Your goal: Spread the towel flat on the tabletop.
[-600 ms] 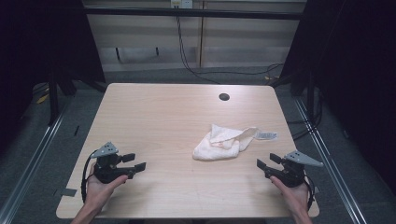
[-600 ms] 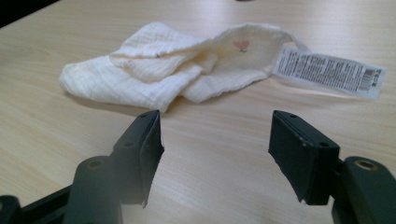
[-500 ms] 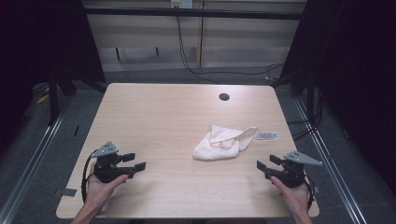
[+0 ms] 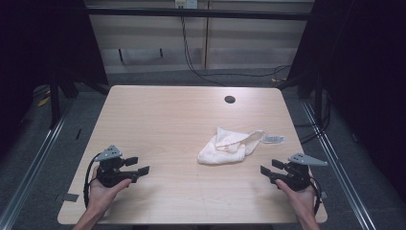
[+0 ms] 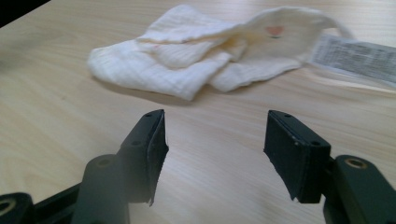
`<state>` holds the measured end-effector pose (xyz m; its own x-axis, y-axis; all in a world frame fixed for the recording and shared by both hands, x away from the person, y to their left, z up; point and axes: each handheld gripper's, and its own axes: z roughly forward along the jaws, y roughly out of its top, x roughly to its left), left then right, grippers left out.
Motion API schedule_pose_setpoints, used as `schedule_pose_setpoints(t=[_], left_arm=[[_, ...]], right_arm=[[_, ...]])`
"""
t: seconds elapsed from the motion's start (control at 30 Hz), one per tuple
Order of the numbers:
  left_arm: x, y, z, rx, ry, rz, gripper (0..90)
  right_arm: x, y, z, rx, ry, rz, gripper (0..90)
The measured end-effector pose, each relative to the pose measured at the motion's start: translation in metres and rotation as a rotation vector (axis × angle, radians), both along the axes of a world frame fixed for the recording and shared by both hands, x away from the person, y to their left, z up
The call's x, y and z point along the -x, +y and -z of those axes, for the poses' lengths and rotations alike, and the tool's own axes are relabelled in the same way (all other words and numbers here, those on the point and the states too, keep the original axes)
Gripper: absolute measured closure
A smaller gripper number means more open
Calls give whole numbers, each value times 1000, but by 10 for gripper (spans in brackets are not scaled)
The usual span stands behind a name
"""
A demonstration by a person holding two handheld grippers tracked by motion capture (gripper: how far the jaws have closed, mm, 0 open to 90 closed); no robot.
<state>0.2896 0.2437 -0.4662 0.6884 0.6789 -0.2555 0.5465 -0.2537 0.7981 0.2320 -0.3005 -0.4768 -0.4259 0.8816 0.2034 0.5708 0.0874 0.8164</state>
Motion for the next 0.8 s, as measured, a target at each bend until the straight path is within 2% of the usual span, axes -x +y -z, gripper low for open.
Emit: schedule_pose_setpoints(t=[0.07, 0.23, 0.27, 0.4, 0.53, 0.63, 0.67, 0.7, 0.8], left_arm=[[0, 0, 0, -1, 1, 7, 328], [6, 3, -2, -3, -17, 17, 322], [7, 4, -3, -1, -21, 15, 321], [6, 4, -4, -9, -28, 2, 322], [4, 4, -2, -10, -14, 8, 322], [4, 3, -1, -5, -14, 31, 315], [5, 3, -1, 0, -13, 46, 323], [6, 1, -2, -15, -24, 57, 326], [7, 0, -3, -20, -26, 60, 324]], right_arm=[[-2, 8, -3, 0, 12, -46, 385], [-8, 15, -7, 4, 18, -78, 392], [-11, 21, -7, 39, 26, -96, 404], [-19, 28, -8, 48, 42, -125, 436], [-31, 28, -12, 41, 32, -108, 452], [-46, 27, -13, 44, 28, -102, 462], [-56, 27, -11, 33, 35, -106, 463], [-61, 28, -10, 32, 37, -108, 460], [-71, 30, -9, 32, 41, -115, 441]])
